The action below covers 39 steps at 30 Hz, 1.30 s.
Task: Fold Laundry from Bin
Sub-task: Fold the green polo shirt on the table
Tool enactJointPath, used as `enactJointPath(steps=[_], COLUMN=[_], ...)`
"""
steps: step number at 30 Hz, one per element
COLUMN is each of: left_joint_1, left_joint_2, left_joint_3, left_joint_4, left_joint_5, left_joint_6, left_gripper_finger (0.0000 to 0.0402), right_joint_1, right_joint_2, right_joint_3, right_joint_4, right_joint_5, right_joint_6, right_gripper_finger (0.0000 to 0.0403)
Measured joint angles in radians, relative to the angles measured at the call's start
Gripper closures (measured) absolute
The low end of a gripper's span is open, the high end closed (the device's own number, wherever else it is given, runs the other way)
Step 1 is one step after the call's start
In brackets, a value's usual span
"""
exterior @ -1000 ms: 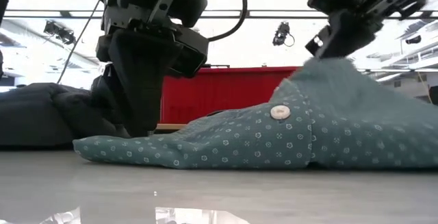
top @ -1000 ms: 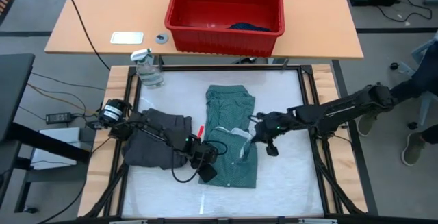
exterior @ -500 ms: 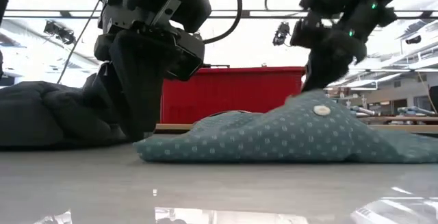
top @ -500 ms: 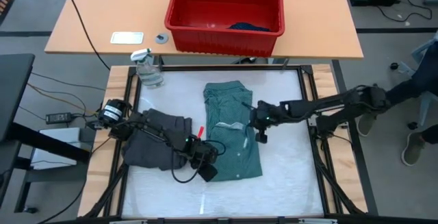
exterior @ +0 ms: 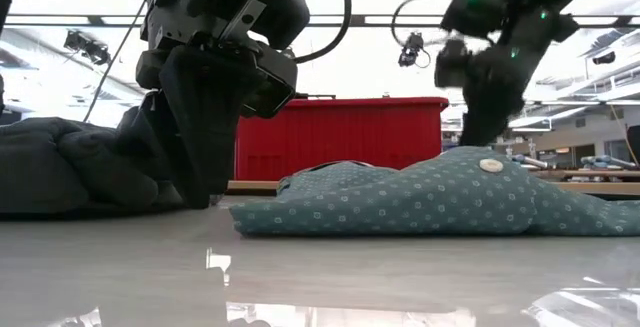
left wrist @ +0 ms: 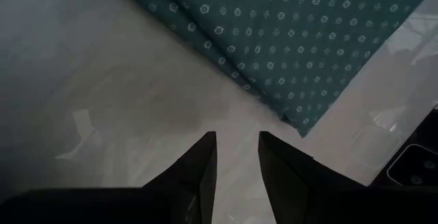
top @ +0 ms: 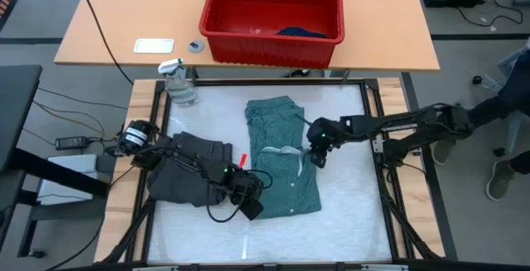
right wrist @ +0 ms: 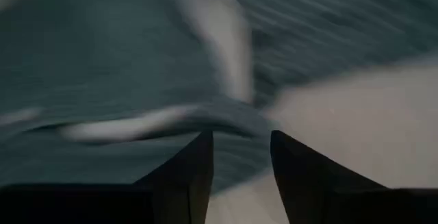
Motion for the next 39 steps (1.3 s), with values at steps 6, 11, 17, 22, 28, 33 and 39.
enactJointPath(steps=[6, 11, 17, 22, 28, 33, 39], left_joint_1=[0.000, 0.002, 0.002, 0.002, 0.002, 0.003, 0.004], left_joint_2=[0.000, 0.000, 0.000, 0.000, 0.000, 0.000, 0.000], left_joint_3=[0.000, 0.000, 0.000, 0.000, 0.000, 0.000, 0.000], left_joint_4=[0.000, 0.000, 0.000, 0.000, 0.001, 0.001, 0.001], left_joint_5=[-0.009, -0.010, -0.010, -0.010, -0.010, -0.010, -0.010], left_joint_6=[0.000, -0.002, -0.003, -0.018, -0.020, -0.020, -0.021], left_gripper_finger=[0.0287, 0.0287, 0.0287, 0.0287, 0.0287, 0.0287, 0.0287], right_joint_1=[-0.004, -0.011, -0.011, -0.014, -0.016, -0.016, -0.016], right_joint_2=[-0.011, 0.087, 0.184, 0.212, 0.220, 0.213, 0.087], right_joint_3=[0.000, 0.000, 0.000, 0.000, 0.000, 0.000, 0.000], right_joint_4=[0.126, 0.193, 0.193, 0.191, 0.181, 0.162, 0.112], right_joint_5=[-0.042, -0.130, -0.142, -0.099, -0.066, -0.112, -0.091], right_joint_6=[-0.312, -0.519, -0.625, -0.625, -0.627, -0.618, -0.567], right_gripper_finger=[0.0250, 0.0249, 0.0250, 0.0261, 0.0342, 0.0395, 0.0399])
